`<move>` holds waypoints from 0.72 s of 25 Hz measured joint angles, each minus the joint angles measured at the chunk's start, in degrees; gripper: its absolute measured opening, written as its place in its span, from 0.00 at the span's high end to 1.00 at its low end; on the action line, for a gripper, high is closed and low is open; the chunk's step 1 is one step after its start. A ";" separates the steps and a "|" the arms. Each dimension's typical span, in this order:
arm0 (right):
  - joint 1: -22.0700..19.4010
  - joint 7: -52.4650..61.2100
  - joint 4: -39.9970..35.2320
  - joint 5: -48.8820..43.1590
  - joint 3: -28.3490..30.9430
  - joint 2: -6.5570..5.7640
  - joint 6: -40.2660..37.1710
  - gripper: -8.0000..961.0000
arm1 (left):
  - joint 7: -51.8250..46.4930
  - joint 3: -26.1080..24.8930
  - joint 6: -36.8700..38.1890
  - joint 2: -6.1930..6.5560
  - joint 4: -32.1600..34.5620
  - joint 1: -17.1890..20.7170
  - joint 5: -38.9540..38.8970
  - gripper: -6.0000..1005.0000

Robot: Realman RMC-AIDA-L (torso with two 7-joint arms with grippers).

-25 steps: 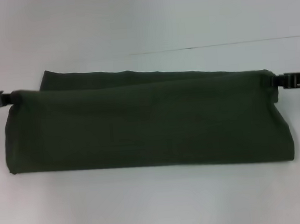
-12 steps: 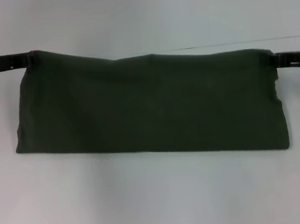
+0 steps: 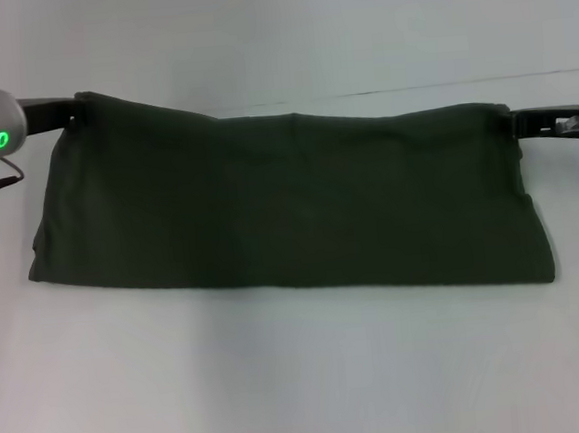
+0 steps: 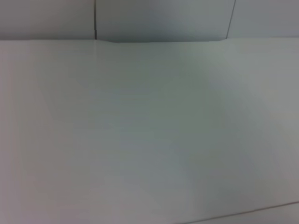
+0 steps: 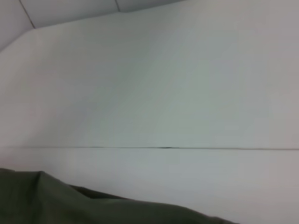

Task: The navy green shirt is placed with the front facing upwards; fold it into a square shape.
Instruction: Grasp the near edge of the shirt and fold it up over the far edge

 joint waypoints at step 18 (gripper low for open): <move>0.10 -1.62 -0.55 0.19 -0.72 2.13 8.09 0.74 | 0.91 3.91 -6.11 -1.75 -1.86 -1.55 0.11 0.85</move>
